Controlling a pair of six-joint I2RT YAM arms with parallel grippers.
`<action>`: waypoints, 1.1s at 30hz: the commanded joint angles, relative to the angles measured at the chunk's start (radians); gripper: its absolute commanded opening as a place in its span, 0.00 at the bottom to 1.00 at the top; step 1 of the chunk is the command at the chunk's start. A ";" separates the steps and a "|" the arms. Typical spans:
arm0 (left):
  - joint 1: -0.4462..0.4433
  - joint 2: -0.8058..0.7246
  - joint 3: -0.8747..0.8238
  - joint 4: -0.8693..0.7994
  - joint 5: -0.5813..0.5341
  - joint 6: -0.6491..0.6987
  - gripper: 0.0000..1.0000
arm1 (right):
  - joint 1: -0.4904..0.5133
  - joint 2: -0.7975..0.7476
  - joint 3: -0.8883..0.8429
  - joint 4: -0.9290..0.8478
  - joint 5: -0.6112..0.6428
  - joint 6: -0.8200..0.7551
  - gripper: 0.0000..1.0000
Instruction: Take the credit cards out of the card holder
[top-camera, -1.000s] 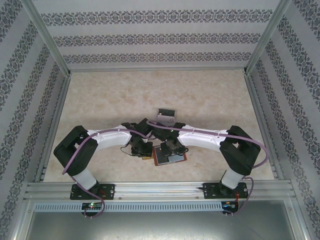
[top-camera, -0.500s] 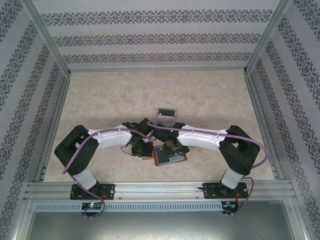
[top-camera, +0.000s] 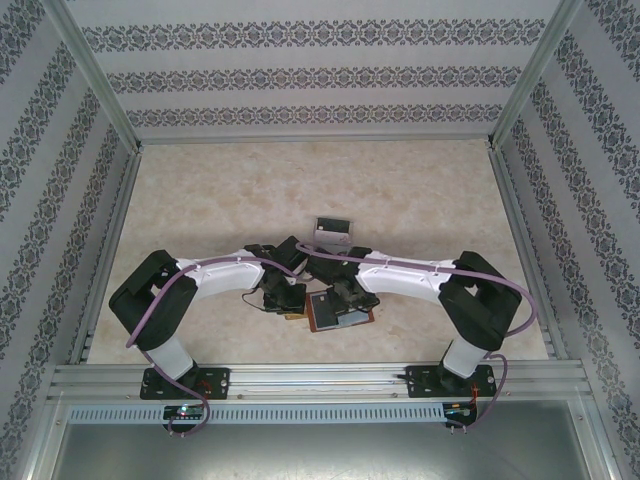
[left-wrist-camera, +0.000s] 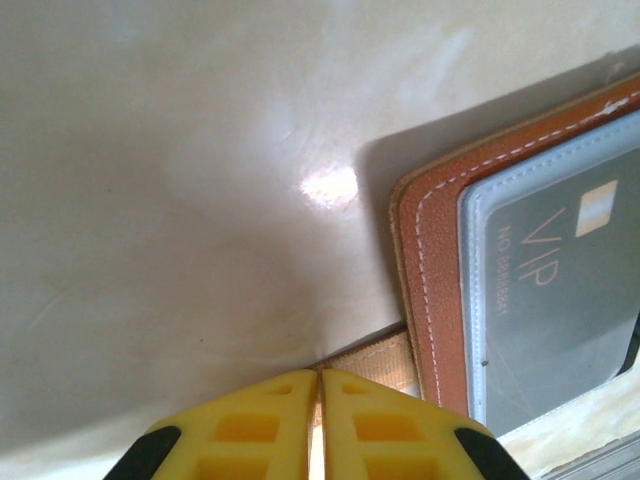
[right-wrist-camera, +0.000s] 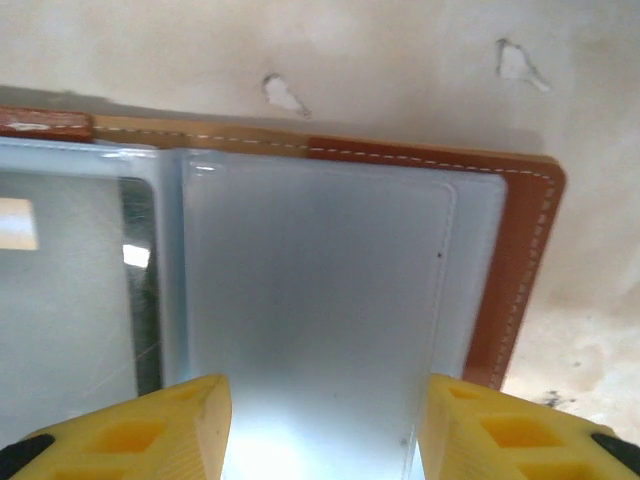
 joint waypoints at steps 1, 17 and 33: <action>-0.010 0.039 -0.002 -0.016 -0.008 0.022 0.13 | -0.012 -0.064 -0.041 0.050 -0.093 0.020 0.51; -0.010 0.044 -0.009 -0.002 -0.002 0.023 0.13 | -0.050 -0.151 -0.095 0.103 -0.177 0.039 0.21; -0.010 0.046 -0.011 -0.008 -0.010 0.026 0.13 | -0.113 -0.114 -0.136 0.041 -0.069 -0.021 0.11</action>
